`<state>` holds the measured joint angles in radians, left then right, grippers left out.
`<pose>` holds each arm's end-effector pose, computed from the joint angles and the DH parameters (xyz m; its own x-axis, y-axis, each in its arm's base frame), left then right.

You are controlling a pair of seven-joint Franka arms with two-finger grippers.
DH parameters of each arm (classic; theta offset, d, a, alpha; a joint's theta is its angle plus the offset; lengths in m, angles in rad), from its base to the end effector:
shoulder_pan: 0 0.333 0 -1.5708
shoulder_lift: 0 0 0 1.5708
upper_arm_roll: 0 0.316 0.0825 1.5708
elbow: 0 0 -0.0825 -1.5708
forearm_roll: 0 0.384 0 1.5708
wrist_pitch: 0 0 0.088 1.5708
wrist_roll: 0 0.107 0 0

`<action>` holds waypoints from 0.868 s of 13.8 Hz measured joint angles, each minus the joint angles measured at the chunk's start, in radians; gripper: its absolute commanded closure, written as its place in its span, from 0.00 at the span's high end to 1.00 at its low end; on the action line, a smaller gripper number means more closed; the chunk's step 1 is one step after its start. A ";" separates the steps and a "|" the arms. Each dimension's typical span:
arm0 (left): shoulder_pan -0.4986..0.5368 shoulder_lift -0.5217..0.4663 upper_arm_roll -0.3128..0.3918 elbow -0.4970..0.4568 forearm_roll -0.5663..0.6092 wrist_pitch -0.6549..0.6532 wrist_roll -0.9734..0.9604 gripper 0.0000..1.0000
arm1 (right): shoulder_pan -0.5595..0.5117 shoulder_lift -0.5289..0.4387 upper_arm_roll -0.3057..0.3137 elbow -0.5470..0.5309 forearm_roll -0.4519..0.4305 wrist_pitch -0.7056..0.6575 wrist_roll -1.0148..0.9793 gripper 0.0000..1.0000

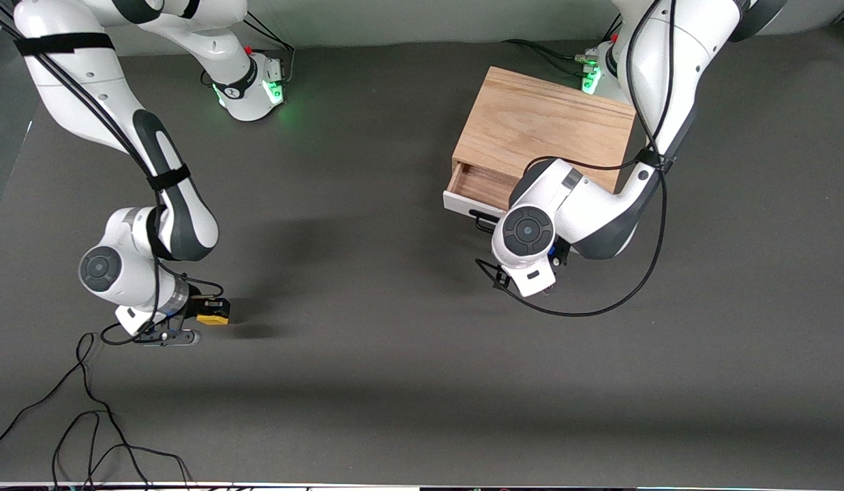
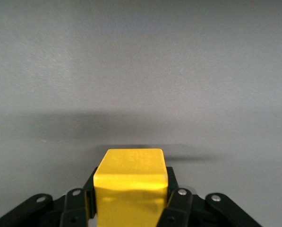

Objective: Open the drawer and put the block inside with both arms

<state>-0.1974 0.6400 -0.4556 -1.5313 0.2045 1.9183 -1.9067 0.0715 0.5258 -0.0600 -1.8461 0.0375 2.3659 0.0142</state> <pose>0.5745 -0.3642 0.2957 0.3413 0.9396 -0.0253 0.9189 -0.3393 -0.2012 0.6438 0.0103 0.2396 0.9998 -0.0215 -0.0047 -0.0215 -0.9998 0.0040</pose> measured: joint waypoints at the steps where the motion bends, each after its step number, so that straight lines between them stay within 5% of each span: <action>1: 0.000 0.002 0.000 0.004 0.004 0.017 0.000 1.00 | 0.000 -0.010 0.002 0.031 0.000 -0.059 0.014 0.00; 8: 0.000 0.037 0.003 0.057 0.032 0.130 0.000 1.00 | 0.041 -0.055 0.028 0.477 0.002 -0.691 0.136 0.00; 12: -0.005 0.061 0.009 0.101 0.043 0.209 0.000 1.00 | 0.049 -0.051 0.133 0.586 0.003 -0.796 0.295 0.00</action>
<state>-0.2027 0.7012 -0.4469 -1.4299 0.2471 2.1273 -1.9070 0.1210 0.4752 0.0729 -1.2600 0.0402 1.5696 0.3093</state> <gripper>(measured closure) 0.000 0.454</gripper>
